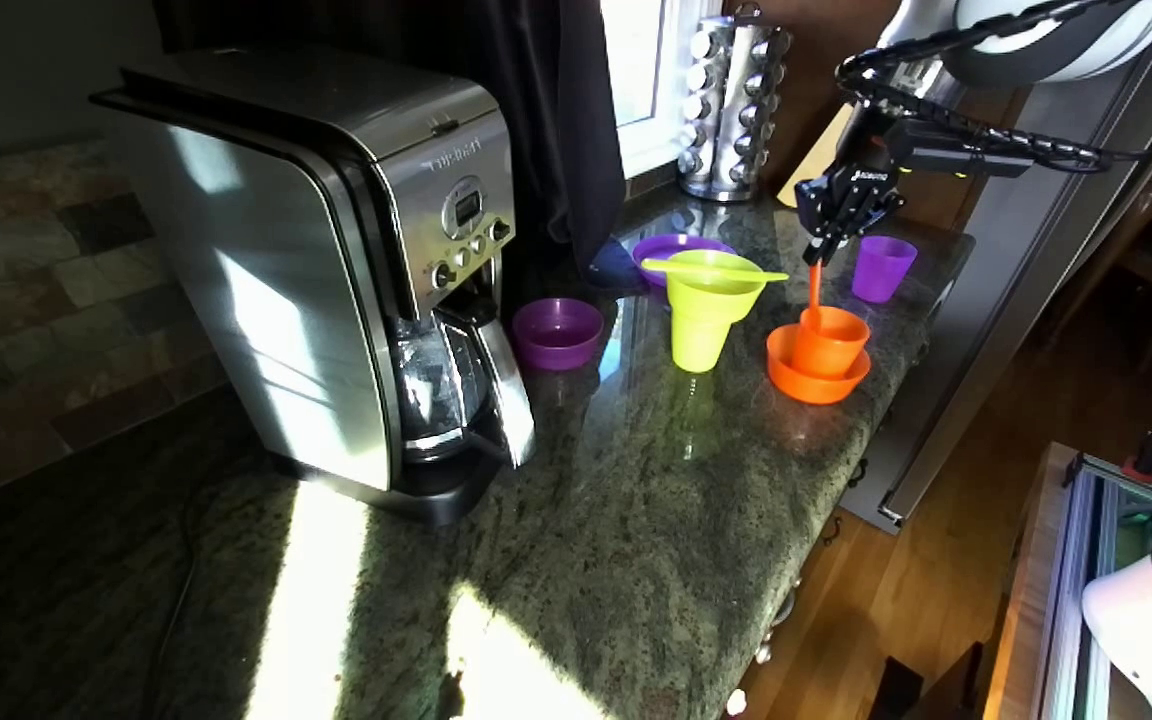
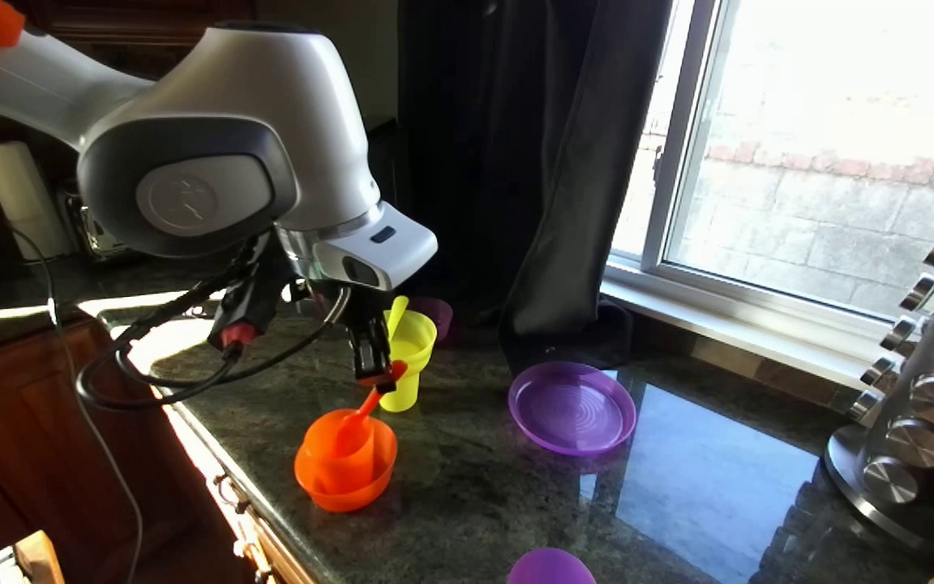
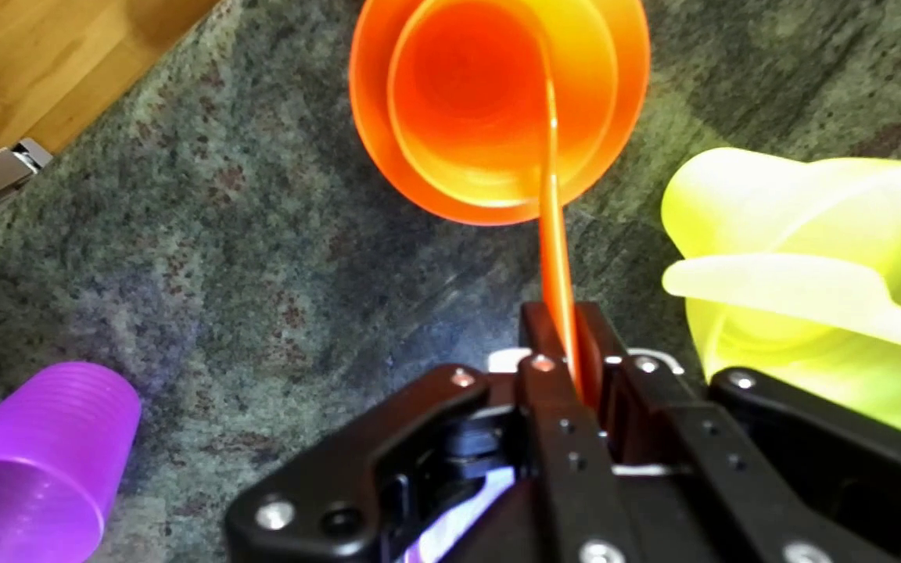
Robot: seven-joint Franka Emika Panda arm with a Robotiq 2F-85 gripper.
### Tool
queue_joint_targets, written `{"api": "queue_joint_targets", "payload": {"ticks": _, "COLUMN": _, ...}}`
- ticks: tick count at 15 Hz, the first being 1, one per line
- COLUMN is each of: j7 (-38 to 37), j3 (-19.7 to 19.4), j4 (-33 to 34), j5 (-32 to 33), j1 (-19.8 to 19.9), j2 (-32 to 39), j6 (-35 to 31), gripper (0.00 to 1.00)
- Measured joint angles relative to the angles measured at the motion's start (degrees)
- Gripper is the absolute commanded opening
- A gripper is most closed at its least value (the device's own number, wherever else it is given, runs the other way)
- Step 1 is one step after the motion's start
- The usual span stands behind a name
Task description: Remove the spoon and cup from the orange bowl
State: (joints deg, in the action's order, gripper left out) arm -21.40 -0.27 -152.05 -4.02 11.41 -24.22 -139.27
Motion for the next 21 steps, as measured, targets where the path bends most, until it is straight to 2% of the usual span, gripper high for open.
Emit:
{"api": "queue_joint_targets", "payload": {"ticks": 6, "j7": 1.95, "j3": -0.56, "j4": 1.46, "j5": -0.04, "j1": -0.48, "j2": -5.84, "j6": 2.09, "gripper": 0.03}}
{"api": "queue_joint_targets", "payload": {"ticks": 9, "j7": 4.82, "j3": -1.81, "j4": 3.96, "j5": 0.02, "j1": -0.47, "j2": -8.20, "j6": 6.56, "gripper": 0.03}}
{"api": "queue_joint_targets", "payload": {"ticks": 11, "j7": 7.30, "j3": -2.98, "j4": 6.84, "j5": 0.46, "j1": -0.40, "j2": -8.95, "j6": 11.77, "gripper": 0.03}}
{"api": "queue_joint_targets", "payload": {"ticks": 16, "j7": 17.51, "j3": -5.96, "j4": 14.99, "j5": 3.99, "j1": -0.39, "j2": -6.68, "j6": 25.42, "gripper": 0.03}}
{"api": "queue_joint_targets", "payload": {"ticks": 18, "j7": 22.06, "j3": -6.66, "j4": 17.25, "j5": 5.88, "j1": -0.43, "j2": -4.38, "j6": 28.13, "gripper": 0.03}}
{"api": "queue_joint_targets", "payload": {"ticks": 19, "j7": 24.18, "j3": -6.92, "j4": 18.20, "j5": 6.76, "j1": -0.44, "j2": -3.08, "j6": 29.38, "gripper": 0.11}}
{"api": "queue_joint_targets", "payload": {"ticks": 21, "j7": 24.49, "j3": -7.04, "j4": 18.65, "j5": 6.88, "j1": -0.44, "j2": -2.01, "j6": 29.44, "gripper": 0.11}}
